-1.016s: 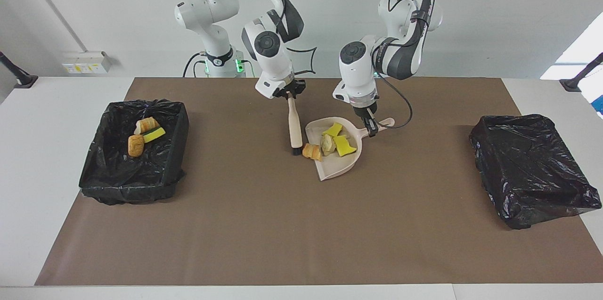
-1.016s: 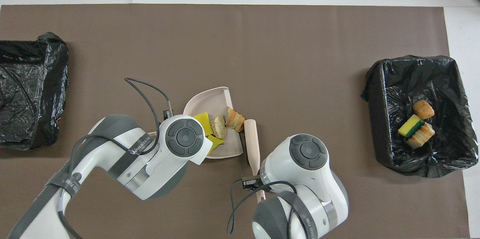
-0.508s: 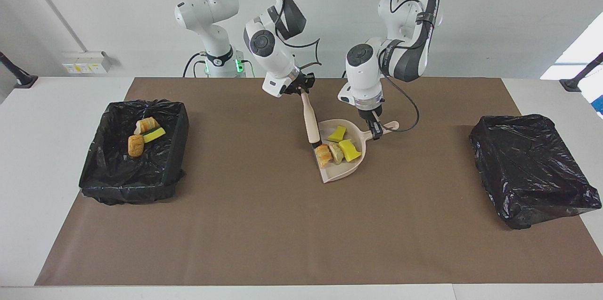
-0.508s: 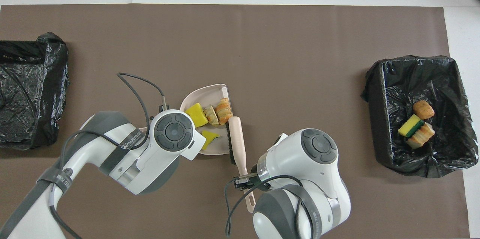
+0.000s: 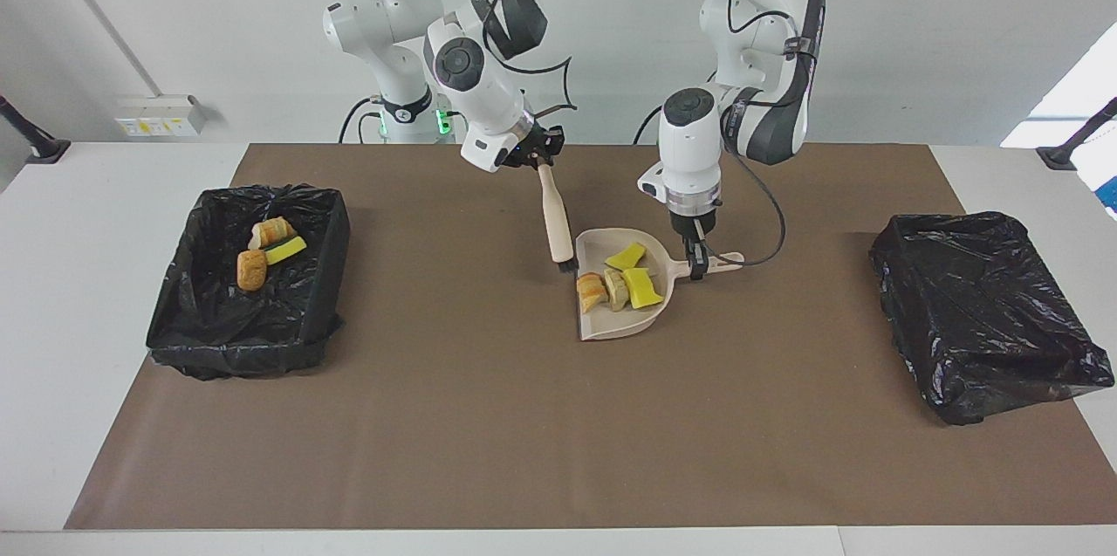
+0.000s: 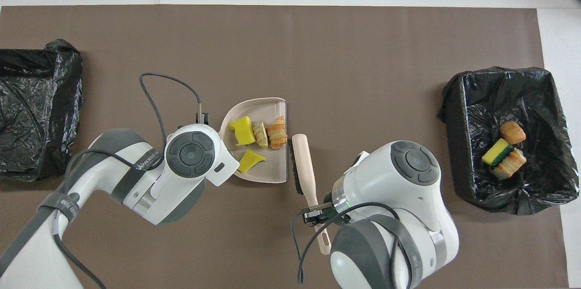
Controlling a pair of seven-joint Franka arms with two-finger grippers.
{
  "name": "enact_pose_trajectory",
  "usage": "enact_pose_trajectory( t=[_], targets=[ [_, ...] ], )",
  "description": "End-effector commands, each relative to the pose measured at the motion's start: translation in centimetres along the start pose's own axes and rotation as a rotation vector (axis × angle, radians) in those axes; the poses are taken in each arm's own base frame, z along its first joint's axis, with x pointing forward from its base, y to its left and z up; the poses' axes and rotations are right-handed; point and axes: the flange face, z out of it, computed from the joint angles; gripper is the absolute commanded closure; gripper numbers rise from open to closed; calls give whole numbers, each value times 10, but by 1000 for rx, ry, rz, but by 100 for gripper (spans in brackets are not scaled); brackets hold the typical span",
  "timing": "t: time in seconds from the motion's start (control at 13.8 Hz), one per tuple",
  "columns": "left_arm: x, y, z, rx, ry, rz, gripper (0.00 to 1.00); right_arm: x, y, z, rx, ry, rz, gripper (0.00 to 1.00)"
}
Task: Sweep and dump trash in bin
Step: 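Sweep the crusts and sponges into the dustpan with the right gripper, then carry the loaded dustpan to the bin nearest the left gripper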
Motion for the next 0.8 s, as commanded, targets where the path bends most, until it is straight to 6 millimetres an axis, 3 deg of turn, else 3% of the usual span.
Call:
enact_pose_trajectory(
  t=[0.0,0.15,0.22,0.44,0.58,0.73],
  targets=[
    [-24,-12,8,17,22,30,100,-12,9,-2,-94,-16,-51,100],
    [-47,-20,5,-16,64,11,100,-24,13,6,-126,3,13,100],
    [-72,-27,1,-30,94,-46,100,-26,7,6,-161,34,13,100],
    [-144,-42,-18,-47,113,-23,100,-46,-49,28,-188,96,70,100],
    [-205,-51,-33,-47,97,-6,100,-63,-80,50,-204,102,101,100],
    [-270,-63,-54,-77,159,-101,100,-79,-106,76,-210,111,133,100]
  ],
)
